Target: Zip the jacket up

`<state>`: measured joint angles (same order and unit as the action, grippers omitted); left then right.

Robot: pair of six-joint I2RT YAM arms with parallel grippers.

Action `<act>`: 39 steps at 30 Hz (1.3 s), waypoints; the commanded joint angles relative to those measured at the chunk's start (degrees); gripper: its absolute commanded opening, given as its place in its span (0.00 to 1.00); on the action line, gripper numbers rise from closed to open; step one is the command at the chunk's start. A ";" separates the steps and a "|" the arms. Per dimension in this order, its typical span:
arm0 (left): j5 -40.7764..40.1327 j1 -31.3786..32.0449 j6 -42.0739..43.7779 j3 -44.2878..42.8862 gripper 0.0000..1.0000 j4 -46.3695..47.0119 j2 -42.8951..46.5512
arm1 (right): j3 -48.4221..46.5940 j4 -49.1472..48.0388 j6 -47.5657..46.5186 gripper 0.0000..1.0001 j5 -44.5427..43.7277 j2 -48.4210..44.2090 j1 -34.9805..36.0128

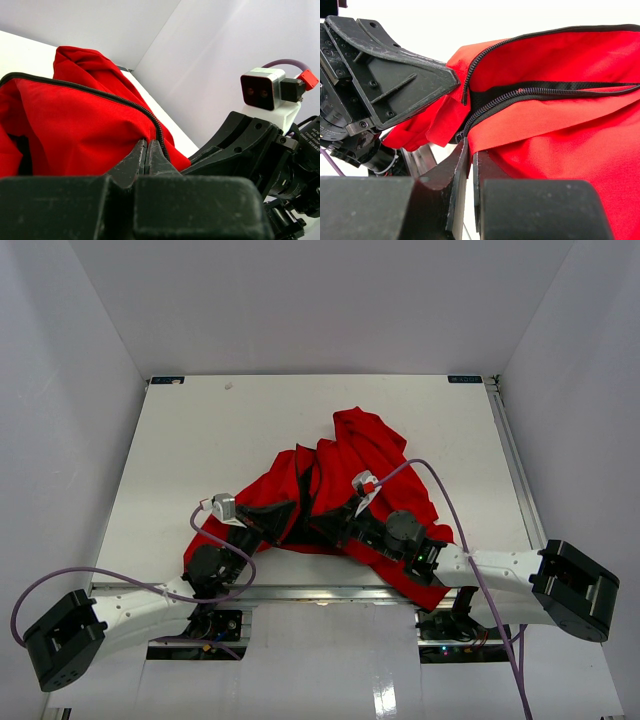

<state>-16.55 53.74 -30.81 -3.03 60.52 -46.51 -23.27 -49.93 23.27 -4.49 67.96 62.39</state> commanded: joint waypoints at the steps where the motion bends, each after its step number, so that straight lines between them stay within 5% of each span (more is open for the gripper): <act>1: 1.82 -0.21 0.31 2.88 0.00 3.32 -0.01 | -3.28 -4.70 0.14 0.08 -0.43 -0.29 0.19; 39: 3.06 -0.17 0.31 3.73 0.00 3.99 -2.18 | -4.50 -5.53 -0.11 0.08 -5.48 -0.90 0.19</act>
<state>-15.08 53.74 -30.83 -3.03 62.59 -48.37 -25.02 -51.11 23.57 -8.69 67.96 62.39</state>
